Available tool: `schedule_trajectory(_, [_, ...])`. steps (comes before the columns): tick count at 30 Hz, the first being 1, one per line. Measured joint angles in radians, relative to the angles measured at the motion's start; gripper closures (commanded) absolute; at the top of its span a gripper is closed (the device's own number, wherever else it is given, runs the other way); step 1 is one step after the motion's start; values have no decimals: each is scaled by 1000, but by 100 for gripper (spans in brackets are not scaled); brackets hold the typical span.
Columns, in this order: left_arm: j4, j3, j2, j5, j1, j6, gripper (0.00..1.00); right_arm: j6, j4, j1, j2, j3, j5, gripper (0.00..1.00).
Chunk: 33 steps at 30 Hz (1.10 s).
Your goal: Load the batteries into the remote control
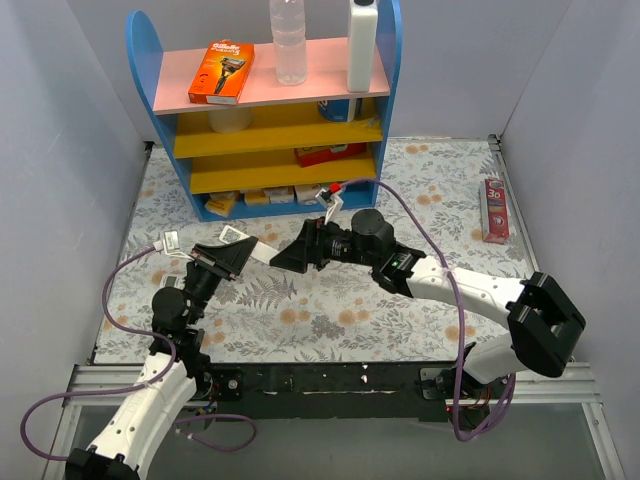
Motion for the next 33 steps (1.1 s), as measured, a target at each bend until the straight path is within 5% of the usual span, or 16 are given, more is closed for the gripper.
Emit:
schedule_trajectory(17, [-9,-23,34,-56,0,-14,100,89,-27,52,103,68,216,17])
schedule_trajectory(33, [43,-42,91,-47,0,-12,100,155,-29,59,121,44,290,41])
